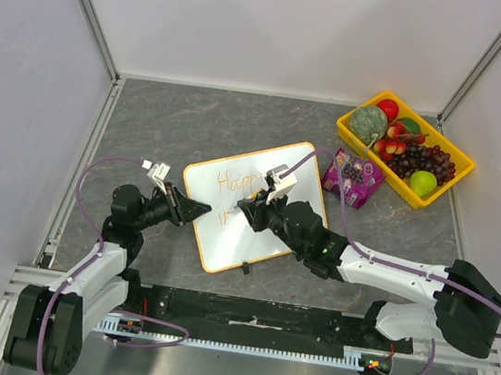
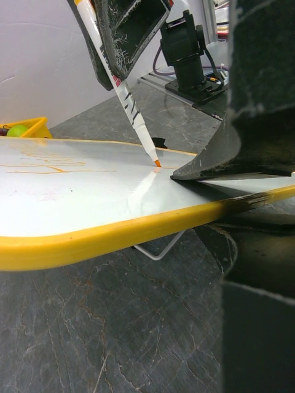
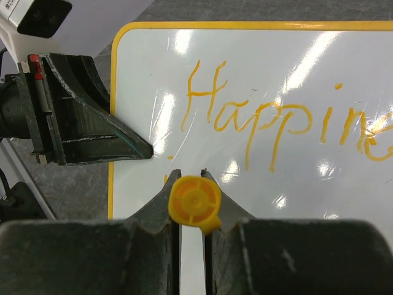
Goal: Write a sentence on the whiteboard
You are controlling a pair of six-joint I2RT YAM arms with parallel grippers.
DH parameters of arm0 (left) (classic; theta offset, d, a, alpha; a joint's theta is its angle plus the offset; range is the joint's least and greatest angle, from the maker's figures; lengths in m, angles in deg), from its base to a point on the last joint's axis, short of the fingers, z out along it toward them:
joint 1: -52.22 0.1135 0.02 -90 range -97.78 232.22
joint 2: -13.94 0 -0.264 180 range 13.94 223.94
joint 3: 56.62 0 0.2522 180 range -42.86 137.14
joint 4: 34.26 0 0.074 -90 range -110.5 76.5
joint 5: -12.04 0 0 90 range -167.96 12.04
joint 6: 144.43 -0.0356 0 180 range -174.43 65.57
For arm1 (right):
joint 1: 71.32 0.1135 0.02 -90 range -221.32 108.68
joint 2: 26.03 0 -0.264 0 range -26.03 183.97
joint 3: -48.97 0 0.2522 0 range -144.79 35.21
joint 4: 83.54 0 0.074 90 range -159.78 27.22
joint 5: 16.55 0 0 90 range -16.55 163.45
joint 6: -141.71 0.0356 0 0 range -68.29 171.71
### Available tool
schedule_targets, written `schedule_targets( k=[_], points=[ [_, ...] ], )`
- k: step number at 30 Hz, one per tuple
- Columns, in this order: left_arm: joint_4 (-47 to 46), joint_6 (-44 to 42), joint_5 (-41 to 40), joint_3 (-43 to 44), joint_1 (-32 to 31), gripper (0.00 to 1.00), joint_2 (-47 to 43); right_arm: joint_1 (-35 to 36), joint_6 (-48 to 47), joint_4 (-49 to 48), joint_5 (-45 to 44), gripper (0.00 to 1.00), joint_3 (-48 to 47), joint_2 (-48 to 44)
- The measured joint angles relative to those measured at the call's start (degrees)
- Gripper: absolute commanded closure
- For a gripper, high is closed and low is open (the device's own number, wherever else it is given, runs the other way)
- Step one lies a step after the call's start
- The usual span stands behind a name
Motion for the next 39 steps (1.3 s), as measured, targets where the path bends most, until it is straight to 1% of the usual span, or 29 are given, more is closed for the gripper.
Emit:
schedule_targets(
  k=[12, 22, 26, 29, 33, 39],
  points=[
    [0.2, 0.0, -0.07, 0.0, 0.02, 0.98, 0.0, -0.24, 0.61, -0.79, 0.35, 1.0, 2.75, -1.64],
    [0.42, 0.0, -0.15, 0.0, 0.02, 0.98, 0.0, -0.24, 1.6, -2.01, 2.38, 1.0, 4.63, -2.01],
    [0.15, 0.0, -0.02, 0.0, 0.0, 0.98, -0.02, -0.24, 1.64, -0.83, 2.67, 1.0, 4.92, -3.15],
    [-0.07, 0.0, 0.07, 0.0, 0.0, 0.98, -0.09, -0.39, 1.55, 1.64, 2.58, 1.0, 4.94, -5.03],
    [-0.13, 0.0, 0.09, 0.0, 0.0, 0.98, -0.15, -0.7, 1.46, 4.79, 2.36, 1.0, 4.94, -9.77],
    [-0.13, 0.0, 0.09, 0.0, 0.0, 0.98, -0.17, -1.36, 0.42, 7.63, 1.68, 1.0, 4.48, -14.75]
  ],
)
